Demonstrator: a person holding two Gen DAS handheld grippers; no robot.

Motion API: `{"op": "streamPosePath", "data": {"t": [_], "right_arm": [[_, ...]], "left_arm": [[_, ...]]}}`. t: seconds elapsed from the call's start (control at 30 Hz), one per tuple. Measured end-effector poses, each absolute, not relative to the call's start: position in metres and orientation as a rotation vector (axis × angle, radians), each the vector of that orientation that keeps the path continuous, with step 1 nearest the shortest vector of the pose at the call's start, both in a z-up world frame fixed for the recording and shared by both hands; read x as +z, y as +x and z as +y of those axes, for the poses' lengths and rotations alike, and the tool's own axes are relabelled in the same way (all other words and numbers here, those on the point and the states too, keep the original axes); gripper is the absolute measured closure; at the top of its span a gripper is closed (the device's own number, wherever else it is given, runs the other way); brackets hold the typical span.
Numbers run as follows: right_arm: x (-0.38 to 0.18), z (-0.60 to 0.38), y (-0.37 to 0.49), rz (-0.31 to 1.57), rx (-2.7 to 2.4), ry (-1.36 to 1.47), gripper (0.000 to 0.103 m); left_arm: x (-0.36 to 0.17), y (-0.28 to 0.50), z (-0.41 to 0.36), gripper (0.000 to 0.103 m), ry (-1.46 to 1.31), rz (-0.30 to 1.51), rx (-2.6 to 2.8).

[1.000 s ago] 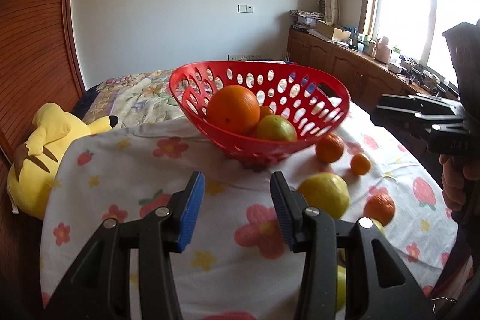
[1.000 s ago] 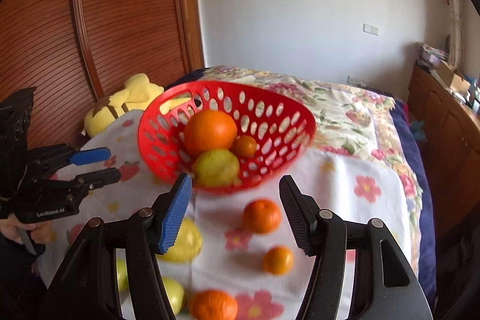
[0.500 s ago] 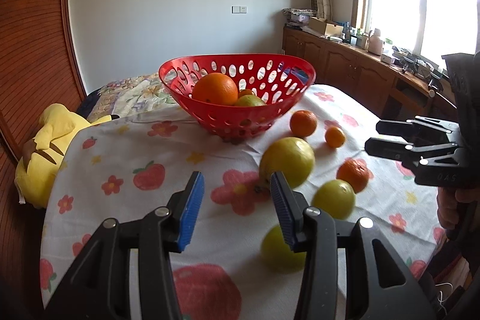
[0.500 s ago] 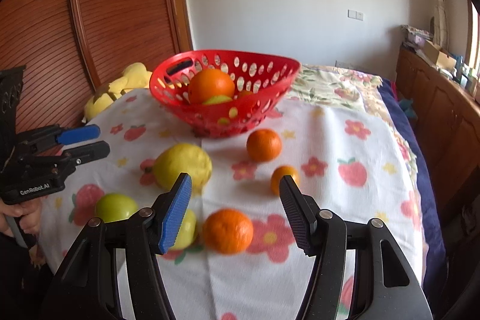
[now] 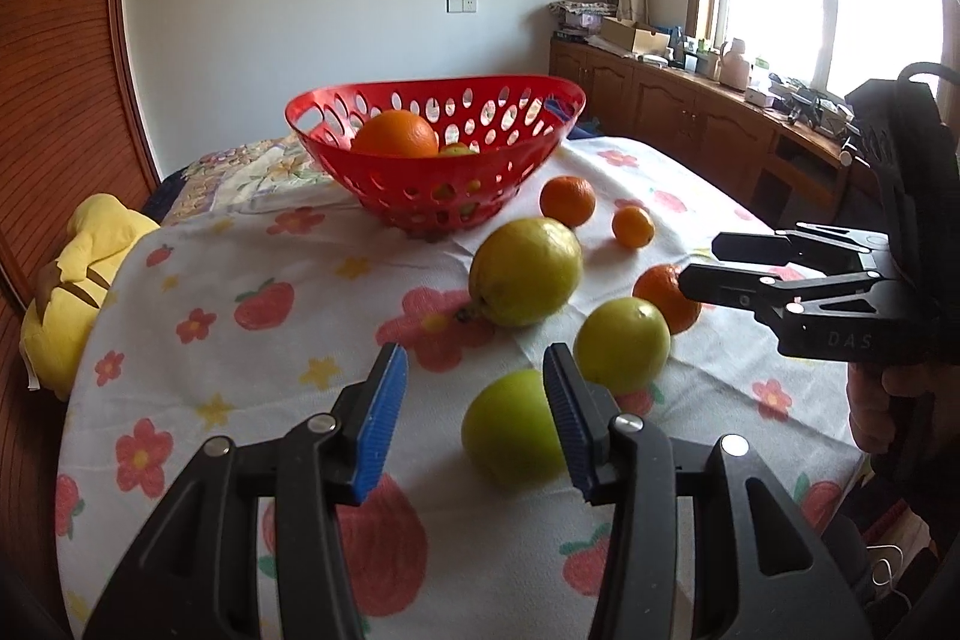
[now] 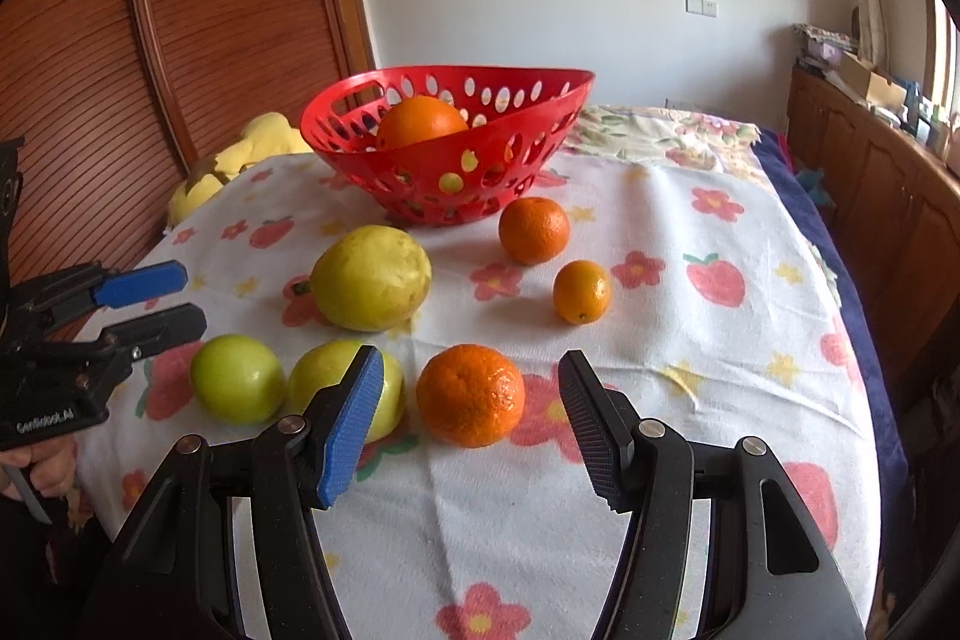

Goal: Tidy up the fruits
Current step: 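Grasp a mandarin with the right tool while the left tool grasps a green citrus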

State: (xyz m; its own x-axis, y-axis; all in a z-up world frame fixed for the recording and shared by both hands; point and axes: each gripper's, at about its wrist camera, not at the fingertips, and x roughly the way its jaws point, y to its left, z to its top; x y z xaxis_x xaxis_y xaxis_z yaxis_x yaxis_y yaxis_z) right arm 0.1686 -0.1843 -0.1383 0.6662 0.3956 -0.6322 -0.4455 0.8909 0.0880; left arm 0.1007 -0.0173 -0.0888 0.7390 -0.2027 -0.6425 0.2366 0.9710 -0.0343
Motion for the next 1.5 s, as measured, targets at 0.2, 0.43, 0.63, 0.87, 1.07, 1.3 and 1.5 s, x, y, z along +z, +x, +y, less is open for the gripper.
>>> {"op": "streamPosePath", "data": {"t": [0.2, 0.43, 0.63, 0.87, 1.07, 1.3, 1.5], "right_arm": [[-0.146, -0.180, 0.172, 0.718, 0.476, -0.078, 0.041], [-0.154, -0.178, 0.179, 0.746, 0.463, -0.078, 0.041], [-0.160, -0.177, 0.185, 0.769, 0.456, -0.074, 0.046], [-0.159, -0.173, 0.180, 0.765, 0.470, -0.087, 0.058], [-0.156, -0.178, 0.175, 0.753, 0.465, -0.082, 0.058], [-0.154, -0.182, 0.174, 0.750, 0.461, -0.079, 0.058], [-0.156, -0.185, 0.172, 0.756, 0.461, -0.079, 0.058]], "left_arm": [[-0.094, 0.100, -0.019, 0.053, 0.039, 0.708, -0.257], [-0.101, 0.100, -0.024, 0.051, 0.038, 0.726, -0.279], [-0.107, 0.102, -0.031, 0.049, 0.047, 0.746, -0.298], [-0.115, 0.106, -0.036, 0.049, 0.063, 0.778, -0.297], [-0.121, 0.112, -0.037, 0.048, 0.062, 0.811, -0.300], [-0.124, 0.115, -0.033, 0.048, 0.038, 0.824, -0.312], [-0.124, 0.112, -0.034, 0.050, 0.050, 0.808, -0.321]]}}
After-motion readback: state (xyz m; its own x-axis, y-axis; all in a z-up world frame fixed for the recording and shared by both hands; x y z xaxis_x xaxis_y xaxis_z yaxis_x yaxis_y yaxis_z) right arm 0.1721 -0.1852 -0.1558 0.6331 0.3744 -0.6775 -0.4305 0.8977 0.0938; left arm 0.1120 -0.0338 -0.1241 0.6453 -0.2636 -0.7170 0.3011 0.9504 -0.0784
